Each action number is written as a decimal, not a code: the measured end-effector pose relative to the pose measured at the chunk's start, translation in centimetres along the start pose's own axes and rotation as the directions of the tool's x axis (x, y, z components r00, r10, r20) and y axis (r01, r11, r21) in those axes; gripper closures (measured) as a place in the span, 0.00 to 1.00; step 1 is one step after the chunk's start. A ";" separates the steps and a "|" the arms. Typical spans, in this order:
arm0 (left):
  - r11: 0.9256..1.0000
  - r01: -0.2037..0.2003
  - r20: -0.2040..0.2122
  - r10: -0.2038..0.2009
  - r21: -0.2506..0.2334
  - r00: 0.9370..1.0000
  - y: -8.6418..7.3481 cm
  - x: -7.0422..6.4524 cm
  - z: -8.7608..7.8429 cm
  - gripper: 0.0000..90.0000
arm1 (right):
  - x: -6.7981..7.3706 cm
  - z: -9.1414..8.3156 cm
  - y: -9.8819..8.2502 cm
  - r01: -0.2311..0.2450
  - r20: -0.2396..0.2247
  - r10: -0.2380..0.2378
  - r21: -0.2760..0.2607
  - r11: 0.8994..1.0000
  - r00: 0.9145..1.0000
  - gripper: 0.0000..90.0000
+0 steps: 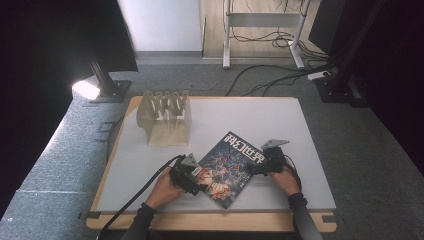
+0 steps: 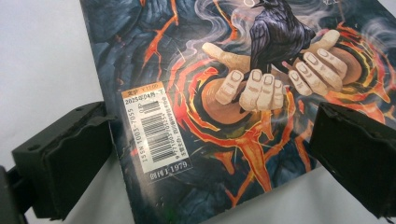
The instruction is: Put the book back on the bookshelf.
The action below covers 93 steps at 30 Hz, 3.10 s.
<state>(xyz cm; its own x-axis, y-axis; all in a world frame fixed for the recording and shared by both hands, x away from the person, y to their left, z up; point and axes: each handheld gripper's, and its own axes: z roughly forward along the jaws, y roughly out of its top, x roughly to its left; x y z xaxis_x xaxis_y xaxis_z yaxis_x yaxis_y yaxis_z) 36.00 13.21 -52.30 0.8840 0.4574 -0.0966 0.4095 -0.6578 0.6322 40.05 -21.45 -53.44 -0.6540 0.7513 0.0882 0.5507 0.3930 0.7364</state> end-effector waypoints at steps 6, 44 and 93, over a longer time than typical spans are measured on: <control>1.000 -0.004 -0.080 0.007 0.030 0.997 -0.1 1.8 -1.8 0.00 | 1.0 -1.3 0.1 0.021 0.072 -0.022 0.006 1.000 0.997 0.02; 1.000 0.009 -0.126 -0.008 0.006 0.992 -2.0 1.4 -1.4 0.00 | 0.1 -1.6 -1.2 -0.054 0.168 0.042 0.068 0.996 0.985 0.00; 0.998 -0.052 -0.023 0.051 -0.040 0.998 -0.4 -0.1 0.4 0.00 | -1.1 1.5 5.5 -0.080 0.173 0.068 0.066 0.995 0.982 0.08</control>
<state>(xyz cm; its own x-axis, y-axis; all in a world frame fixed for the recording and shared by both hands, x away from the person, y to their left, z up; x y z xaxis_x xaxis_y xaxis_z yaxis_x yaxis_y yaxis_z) 35.84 13.16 -52.85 0.8984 0.4366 -0.0466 0.3536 -0.6564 0.6664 44.55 -19.36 -50.51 -0.5152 0.8569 0.0203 0.6347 0.3655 0.6808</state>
